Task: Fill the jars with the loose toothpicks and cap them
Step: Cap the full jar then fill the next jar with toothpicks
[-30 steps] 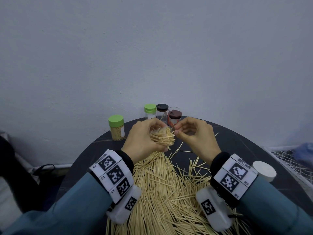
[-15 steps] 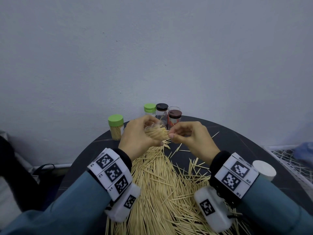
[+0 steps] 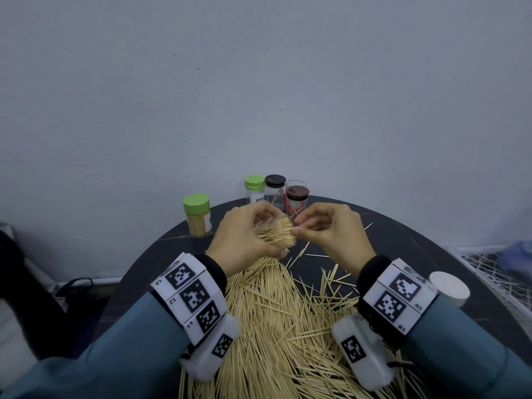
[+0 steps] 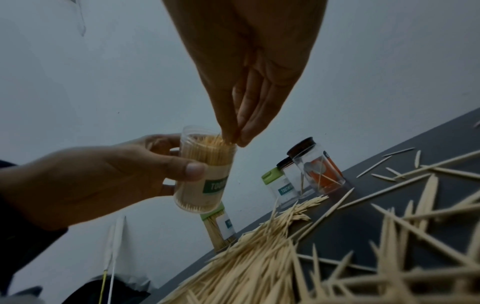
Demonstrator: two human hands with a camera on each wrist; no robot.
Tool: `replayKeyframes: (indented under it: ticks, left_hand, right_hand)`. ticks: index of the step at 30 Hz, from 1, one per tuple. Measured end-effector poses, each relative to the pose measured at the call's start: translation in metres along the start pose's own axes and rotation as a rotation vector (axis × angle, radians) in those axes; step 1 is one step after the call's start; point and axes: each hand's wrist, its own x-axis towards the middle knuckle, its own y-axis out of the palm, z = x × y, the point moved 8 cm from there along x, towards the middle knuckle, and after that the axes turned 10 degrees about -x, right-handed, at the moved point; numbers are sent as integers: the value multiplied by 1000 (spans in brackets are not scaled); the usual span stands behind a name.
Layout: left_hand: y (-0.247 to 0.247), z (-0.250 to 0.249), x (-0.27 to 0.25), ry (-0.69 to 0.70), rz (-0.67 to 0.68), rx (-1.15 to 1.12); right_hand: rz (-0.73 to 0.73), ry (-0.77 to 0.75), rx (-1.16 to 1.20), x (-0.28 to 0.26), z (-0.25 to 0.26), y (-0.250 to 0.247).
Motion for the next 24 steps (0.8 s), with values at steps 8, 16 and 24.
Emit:
replayKeyframes:
  ticks: [8,16,24]
  left_hand:
    - [-2,5,2,-18,-7,0]
    - [0,5,2,-20,14,-15]
    - [5,7,1,-29,54,-25]
  right_hand:
    - [135,37,159,-1,0,13]
    - [65,22,77,0,1,6]
    - [105,-46,-6,-1,9,11]
